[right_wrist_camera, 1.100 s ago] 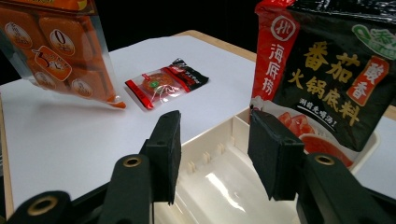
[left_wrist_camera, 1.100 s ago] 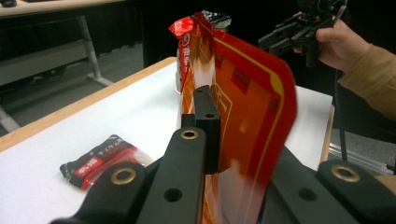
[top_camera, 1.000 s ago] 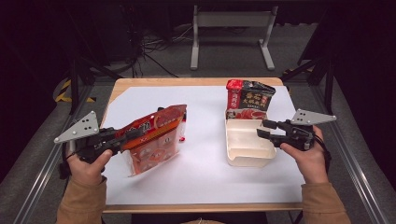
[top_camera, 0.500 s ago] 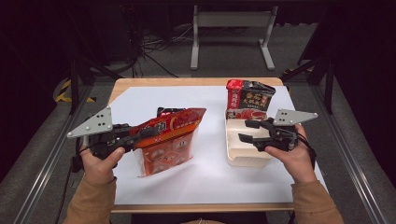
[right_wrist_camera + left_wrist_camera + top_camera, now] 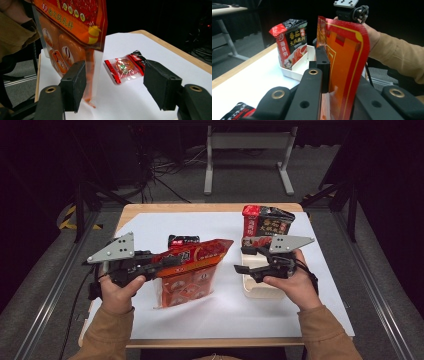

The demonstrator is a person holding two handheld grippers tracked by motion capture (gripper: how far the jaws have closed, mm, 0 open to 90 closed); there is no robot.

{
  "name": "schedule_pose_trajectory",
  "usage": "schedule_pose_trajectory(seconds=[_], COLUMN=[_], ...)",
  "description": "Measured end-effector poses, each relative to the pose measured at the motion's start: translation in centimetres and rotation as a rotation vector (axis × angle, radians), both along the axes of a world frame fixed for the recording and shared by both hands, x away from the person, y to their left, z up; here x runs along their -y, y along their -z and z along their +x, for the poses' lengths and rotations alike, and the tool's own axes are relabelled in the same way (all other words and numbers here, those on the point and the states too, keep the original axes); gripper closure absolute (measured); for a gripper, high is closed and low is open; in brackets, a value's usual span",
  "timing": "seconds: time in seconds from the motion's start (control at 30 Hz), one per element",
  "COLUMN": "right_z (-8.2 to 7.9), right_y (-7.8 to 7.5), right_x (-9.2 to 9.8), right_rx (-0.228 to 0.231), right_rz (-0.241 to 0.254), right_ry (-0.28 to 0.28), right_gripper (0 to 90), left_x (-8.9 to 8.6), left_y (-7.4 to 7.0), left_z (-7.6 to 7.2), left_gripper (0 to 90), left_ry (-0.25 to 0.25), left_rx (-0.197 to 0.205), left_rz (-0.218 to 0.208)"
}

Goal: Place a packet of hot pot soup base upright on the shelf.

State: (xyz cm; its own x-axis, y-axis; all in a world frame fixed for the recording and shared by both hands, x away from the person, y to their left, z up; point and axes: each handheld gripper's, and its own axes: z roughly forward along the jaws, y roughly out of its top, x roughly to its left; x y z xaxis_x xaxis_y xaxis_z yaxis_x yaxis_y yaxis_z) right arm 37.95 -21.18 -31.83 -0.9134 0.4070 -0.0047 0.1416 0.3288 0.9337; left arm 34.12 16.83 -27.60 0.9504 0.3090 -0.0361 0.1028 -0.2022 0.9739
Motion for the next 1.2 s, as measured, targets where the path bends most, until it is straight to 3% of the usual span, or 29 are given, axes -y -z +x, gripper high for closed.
schedule_pose_trajectory(seconds=[0.63, 0.87, 1.0, 1.2], right_z=[0.3, 0.3, 0.4, 0.1], right_y=[1.6, 2.3, 2.5, 2.4], right_x=[-3.1, -4.1, -4.4, -4.4], right_rx=[0.003, -0.002, -0.01, -0.005], right_rz=[-0.008, 0.001, 0.03, 0.03], right_ry=[-0.131, -0.183, -0.212, -0.231], right_gripper=[29.4, 29.5, 34.8, 45.9], left_x=[2.2, 2.6, 2.4, 2.1], left_y=[0.8, 0.8, 0.9, 1.1], left_z=[0.6, 0.6, 0.6, 0.8], left_gripper=[90.0, 90.0, 90.0, 90.0], left_ry=[0.077, 0.074, 0.066, 0.062], left_rx=[0.0, -0.004, -0.005, -0.013], left_rz=[-0.038, -0.038, -0.043, -0.062])
